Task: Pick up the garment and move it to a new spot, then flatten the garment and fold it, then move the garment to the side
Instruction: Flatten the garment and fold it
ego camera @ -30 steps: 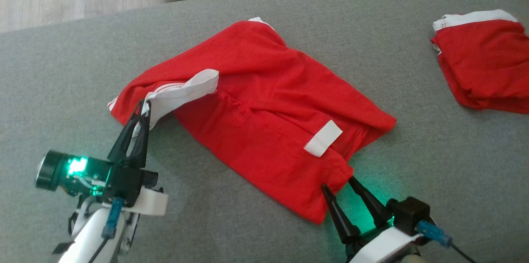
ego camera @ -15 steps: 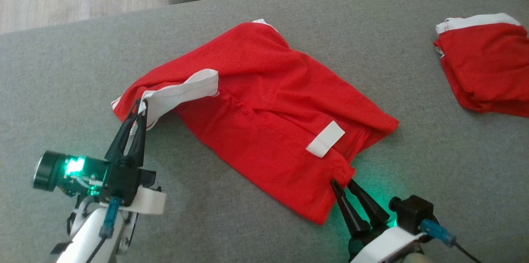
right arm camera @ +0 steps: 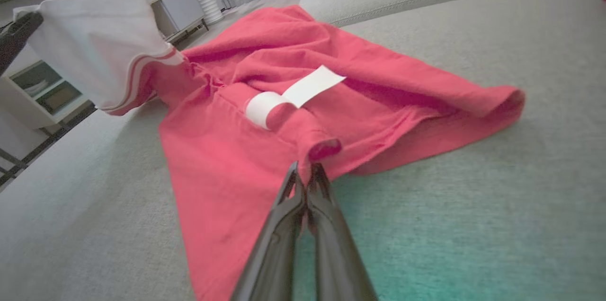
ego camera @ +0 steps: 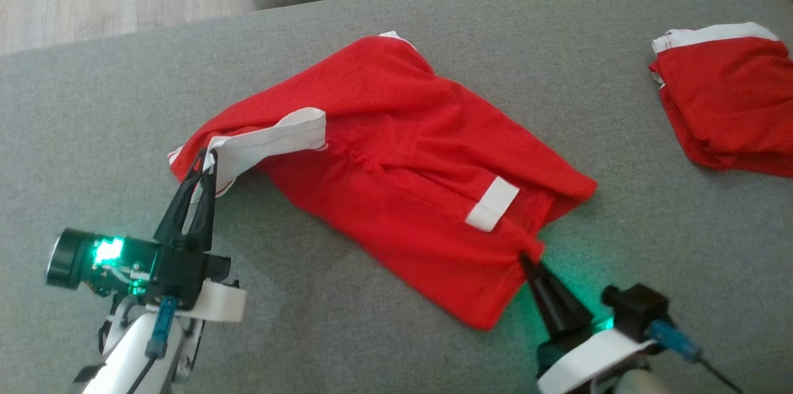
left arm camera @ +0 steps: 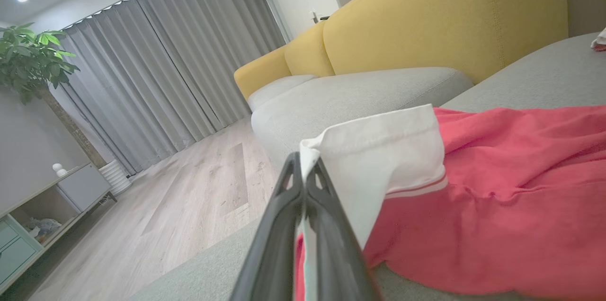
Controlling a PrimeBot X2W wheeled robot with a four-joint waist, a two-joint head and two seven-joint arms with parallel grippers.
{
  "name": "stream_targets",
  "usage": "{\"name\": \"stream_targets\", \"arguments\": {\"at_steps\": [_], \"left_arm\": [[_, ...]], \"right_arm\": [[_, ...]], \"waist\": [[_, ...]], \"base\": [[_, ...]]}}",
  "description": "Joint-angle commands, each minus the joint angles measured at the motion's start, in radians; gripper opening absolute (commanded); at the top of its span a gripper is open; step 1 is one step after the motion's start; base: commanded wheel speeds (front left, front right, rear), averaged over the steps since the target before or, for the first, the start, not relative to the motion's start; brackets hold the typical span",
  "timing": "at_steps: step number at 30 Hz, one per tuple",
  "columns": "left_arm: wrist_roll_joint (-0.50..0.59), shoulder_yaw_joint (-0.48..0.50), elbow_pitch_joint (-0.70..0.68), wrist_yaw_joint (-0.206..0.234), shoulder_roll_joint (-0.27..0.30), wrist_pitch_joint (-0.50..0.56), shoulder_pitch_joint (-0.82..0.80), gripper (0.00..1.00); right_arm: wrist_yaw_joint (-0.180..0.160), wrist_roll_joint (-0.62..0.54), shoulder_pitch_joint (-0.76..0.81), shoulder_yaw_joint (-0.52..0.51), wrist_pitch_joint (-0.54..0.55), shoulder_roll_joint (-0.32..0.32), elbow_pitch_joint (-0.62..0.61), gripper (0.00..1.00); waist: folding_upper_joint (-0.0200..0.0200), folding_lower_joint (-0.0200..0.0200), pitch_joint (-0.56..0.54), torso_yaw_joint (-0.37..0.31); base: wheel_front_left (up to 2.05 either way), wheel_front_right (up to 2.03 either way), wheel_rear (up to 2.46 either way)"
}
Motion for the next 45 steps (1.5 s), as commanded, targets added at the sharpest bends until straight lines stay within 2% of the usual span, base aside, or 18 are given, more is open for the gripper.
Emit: {"name": "stream_targets", "arguments": {"at_steps": [1,6,12,21,27,32,36,40,41,45], "left_arm": [[-0.004,0.047,-0.037,0.012,0.035,-0.005,-0.021,0.00],[0.003,0.068,-0.087,0.013,0.069,-0.005,-0.035,0.00],[-0.010,0.133,-0.229,-0.003,0.143,-0.005,-0.085,0.00],[-0.033,0.211,-0.464,-0.078,0.257,0.031,-0.254,0.00],[-0.027,0.203,-0.522,-0.143,0.289,0.080,-0.431,0.00],[-0.052,0.173,-0.447,-0.193,0.268,0.140,-0.564,0.00],[-0.073,0.153,-0.342,-0.235,0.261,0.168,-0.635,0.00],[-0.080,0.133,-0.201,-0.280,0.252,0.172,-0.738,0.00],[-0.072,0.122,-0.138,-0.298,0.243,0.156,-0.804,0.00],[-0.043,0.099,-0.027,-0.317,0.209,0.103,-0.965,0.00]], "right_arm": [[-0.001,-0.011,-0.019,0.001,-0.004,-0.006,-0.034,0.00],[-0.001,-0.054,-0.027,-0.136,-0.004,-0.031,-0.102,0.00],[-0.001,-0.114,-0.060,-0.285,-0.004,-0.132,-0.239,0.00],[-0.001,-0.155,-0.101,-0.411,-0.004,-0.262,-0.458,0.00],[-0.001,-0.145,-0.204,-0.426,0.014,-0.329,-0.538,0.00],[-0.001,-0.125,-0.347,-0.376,0.057,-0.383,-0.476,0.00],[-0.001,-0.084,-0.446,-0.322,0.079,-0.395,-0.391,0.00],[-0.001,0.008,-0.605,-0.226,0.093,-0.388,-0.267,0.00],[-0.001,0.044,-0.691,-0.179,0.092,-0.383,-0.203,0.00],[-0.001,0.075,-0.876,-0.108,0.068,-0.376,-0.073,0.00]], "waist": [[0.0000,0.0000,-0.002,0.000],[0.0000,0.0000,-0.015,-0.005],[0.0000,0.0000,-0.055,-0.010],[0.0000,0.0000,-0.139,-0.011],[0.0000,0.0000,-0.169,-0.019],[0.0000,0.0000,-0.158,-0.018],[0.0000,0.0000,-0.118,-0.013],[0.0000,0.0000,-0.015,-0.006],[0.0000,0.0000,0.045,0.002],[0.0000,0.0000,0.151,0.018]], "base": [[0.00,0.00,0.00],[0.00,0.00,0.00],[0.00,0.00,0.00],[0.00,0.00,0.00],[0.00,0.00,0.00],[0.00,0.00,0.00],[0.00,0.00,0.00],[0.00,0.00,0.00],[0.00,0.00,0.00],[0.00,0.00,0.00]]}}
